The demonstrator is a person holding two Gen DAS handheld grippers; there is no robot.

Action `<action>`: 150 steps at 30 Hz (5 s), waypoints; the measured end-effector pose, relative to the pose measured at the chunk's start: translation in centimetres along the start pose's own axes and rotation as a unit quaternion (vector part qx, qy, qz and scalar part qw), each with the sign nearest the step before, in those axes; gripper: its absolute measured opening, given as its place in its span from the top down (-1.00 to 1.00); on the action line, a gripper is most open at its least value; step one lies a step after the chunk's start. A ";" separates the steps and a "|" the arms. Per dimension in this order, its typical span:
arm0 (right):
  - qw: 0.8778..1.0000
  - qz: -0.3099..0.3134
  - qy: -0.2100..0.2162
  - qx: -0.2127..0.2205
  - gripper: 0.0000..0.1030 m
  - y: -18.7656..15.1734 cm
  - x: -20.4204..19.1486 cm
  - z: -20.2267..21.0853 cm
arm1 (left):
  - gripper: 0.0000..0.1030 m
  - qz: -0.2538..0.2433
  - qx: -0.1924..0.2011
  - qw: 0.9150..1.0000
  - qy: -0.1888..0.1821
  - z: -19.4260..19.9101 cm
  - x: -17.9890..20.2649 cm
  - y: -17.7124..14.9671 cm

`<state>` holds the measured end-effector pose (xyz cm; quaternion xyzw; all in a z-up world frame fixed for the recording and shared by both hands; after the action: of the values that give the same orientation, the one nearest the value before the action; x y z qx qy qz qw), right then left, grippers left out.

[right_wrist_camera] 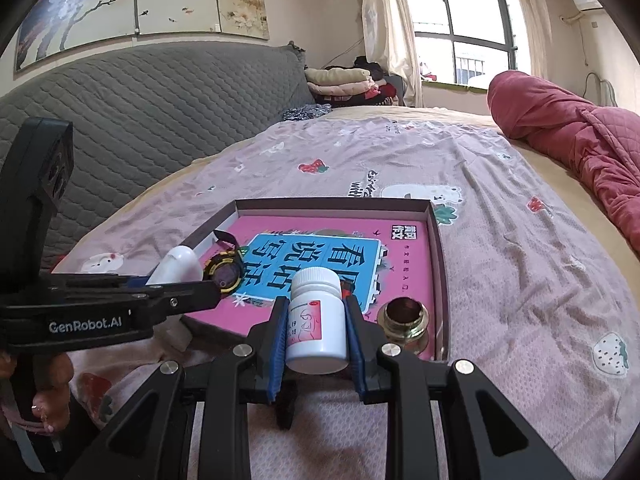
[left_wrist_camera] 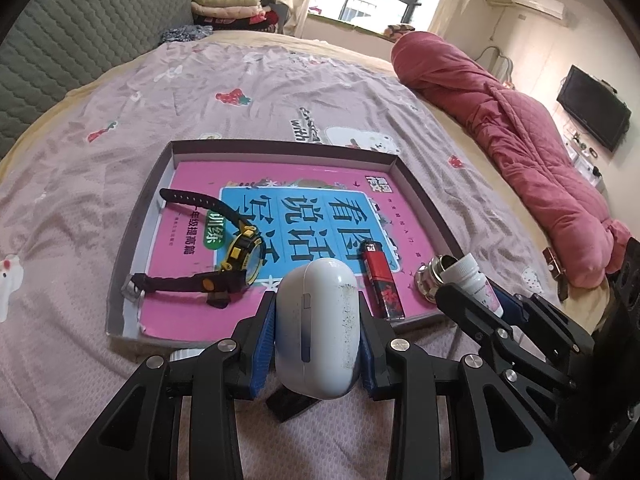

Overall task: Organize rigid objects
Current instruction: 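Carry the earbud case with the left tool while the right tool carries the pill bottle over the tray, then lower the pill bottle beside the lighter with the right tool while the left tool lowers the earbud case, then open the left tool to release the earbud case in the tray while the right tool opens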

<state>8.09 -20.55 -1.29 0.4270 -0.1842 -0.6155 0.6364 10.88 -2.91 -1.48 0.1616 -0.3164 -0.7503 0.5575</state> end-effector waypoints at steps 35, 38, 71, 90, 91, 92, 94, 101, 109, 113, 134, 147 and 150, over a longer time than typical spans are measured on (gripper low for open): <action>0.999 -0.005 -0.018 -0.032 0.47 -0.6 1.3 -4.3 | 0.30 0.005 -0.020 1.000 0.016 -4.4 -1.1 0.9; 0.999 -0.007 -0.019 -0.029 0.47 -0.5 1.4 -4.4 | 0.30 0.006 -0.024 1.000 0.016 -4.7 -1.1 0.8; 0.999 0.003 -0.024 -0.028 0.47 -0.5 1.4 -4.5 | 0.41 0.003 -0.040 0.999 0.033 -6.5 -1.7 0.4; 0.999 0.011 -0.021 -0.032 0.31 -0.9 1.2 -4.3 | 0.41 0.013 -0.027 0.999 0.031 -5.3 -2.2 0.3; 0.999 0.012 -0.023 -0.031 0.29 -0.9 1.2 -4.3 | 0.41 0.011 -0.027 0.999 0.034 -5.3 -2.2 0.3; 0.999 0.012 -0.025 -0.030 0.27 -0.9 1.2 -4.3 | 0.40 0.010 -0.026 0.999 0.034 -5.2 -2.2 0.4; 0.999 0.012 -0.026 -0.030 0.26 -0.9 1.3 -4.2 | 0.40 0.011 -0.024 0.999 0.035 -4.9 -2.2 0.5; 0.999 0.014 -0.029 -0.029 0.25 -1.0 1.2 -4.1 | 0.36 0.009 -0.018 0.999 0.033 -4.3 -2.1 0.6; 0.999 0.019 -0.035 -0.026 0.21 -1.0 1.2 -4.1 | 0.28 0.008 -0.017 0.999 0.029 -3.9 -2.0 0.6; 0.999 0.018 -0.037 -0.026 0.18 -1.0 1.4 -3.9 | 0.17 0.008 -0.018 0.999 0.025 -3.7 -1.9 0.6; 0.999 0.020 -0.040 -0.025 0.17 -1.1 1.3 -3.7 | -0.01 0.015 -0.010 0.999 0.028 -2.0 -2.8 0.2; 0.999 0.006 -0.038 -0.012 0.00 -0.8 1.7 -1.7 | -0.17 0.016 0.002 1.000 0.022 -0.1 -3.0 0.3; 0.999 0.004 -0.041 -0.009 0.00 -0.7 1.7 -1.3 | -0.17 0.016 0.004 1.000 0.020 0.4 -3.1 0.3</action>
<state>8.98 -21.69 -3.06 0.3950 -0.2063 -0.6317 0.6343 11.92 0.03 -1.34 0.1741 -0.3110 -0.7362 0.5753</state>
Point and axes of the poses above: each gripper's, at about its wrist camera, not at the fingertips, and z roughly against the way its jaws point, x to its right, y to its top, the point moved 2 cm from there along -z, roughly the way its jaws point, and after that the axes turned 13 degrees about -z, right-handed, at the moved point
